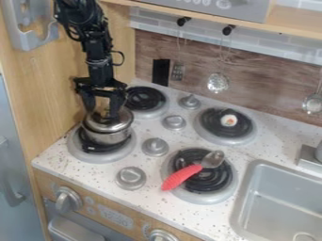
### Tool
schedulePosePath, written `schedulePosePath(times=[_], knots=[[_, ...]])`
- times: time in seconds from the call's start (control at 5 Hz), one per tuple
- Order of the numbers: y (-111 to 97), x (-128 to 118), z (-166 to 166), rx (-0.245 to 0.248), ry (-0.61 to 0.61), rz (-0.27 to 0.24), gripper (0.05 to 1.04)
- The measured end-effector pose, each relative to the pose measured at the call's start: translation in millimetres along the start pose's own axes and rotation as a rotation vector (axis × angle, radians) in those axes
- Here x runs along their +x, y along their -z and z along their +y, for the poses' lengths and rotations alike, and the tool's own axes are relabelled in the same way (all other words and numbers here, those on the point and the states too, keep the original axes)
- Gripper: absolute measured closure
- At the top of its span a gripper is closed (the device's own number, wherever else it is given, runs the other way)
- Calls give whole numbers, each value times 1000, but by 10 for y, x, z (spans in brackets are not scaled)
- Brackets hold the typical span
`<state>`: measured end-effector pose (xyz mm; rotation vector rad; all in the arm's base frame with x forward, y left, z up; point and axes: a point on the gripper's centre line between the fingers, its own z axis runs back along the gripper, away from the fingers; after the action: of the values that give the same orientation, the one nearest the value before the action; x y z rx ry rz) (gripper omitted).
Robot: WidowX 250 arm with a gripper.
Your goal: Removed the lid of the pot and placed it in the center of the burner
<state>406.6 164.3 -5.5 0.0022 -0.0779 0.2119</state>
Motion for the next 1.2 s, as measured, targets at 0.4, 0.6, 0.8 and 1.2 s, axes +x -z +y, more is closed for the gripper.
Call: schedulePosePath(times=[0.4,0.6,0.8,1.2], knots=[[-19,-25,-33,10,11,-14,828],[-217,48,-134,25,38,-71,842],[-519,189,-567,41,153,-152,842],[-486,322,-1277,-16,299,-162,842]])
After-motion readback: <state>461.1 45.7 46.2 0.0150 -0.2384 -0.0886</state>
